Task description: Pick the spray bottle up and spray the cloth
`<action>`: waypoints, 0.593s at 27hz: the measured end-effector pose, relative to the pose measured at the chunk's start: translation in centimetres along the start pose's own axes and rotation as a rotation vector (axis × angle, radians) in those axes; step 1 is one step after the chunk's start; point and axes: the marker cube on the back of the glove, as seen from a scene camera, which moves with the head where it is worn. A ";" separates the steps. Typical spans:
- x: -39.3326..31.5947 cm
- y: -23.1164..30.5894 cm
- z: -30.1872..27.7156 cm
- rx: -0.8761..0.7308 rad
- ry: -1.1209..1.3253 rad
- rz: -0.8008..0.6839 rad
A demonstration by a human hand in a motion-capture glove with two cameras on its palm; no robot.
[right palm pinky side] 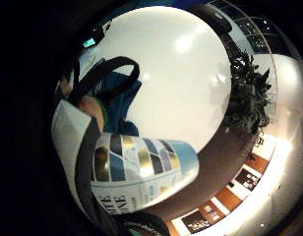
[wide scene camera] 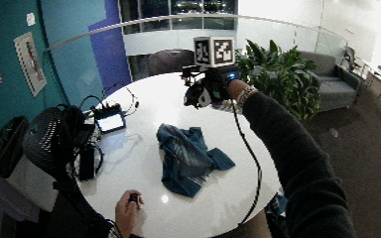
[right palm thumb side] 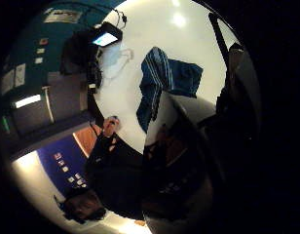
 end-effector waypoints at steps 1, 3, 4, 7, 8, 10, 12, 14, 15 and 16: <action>-0.3 -0.2 0.2 -0.027 0.026 0.006; -1.0 -0.6 0.8 -0.076 0.080 0.020; -1.3 -0.8 1.3 -0.104 0.115 0.025; -2.3 -1.0 3.5 -0.213 0.264 0.023; -2.7 -1.0 4.3 -0.248 0.309 0.019; -3.0 -1.1 5.4 -0.295 0.359 0.012; -3.1 -1.2 6.2 -0.318 0.379 0.010; -3.0 -1.4 6.9 -0.333 0.398 0.013; -2.9 -1.4 7.2 -0.340 0.406 0.017; -2.9 -1.5 7.5 -0.347 0.411 0.021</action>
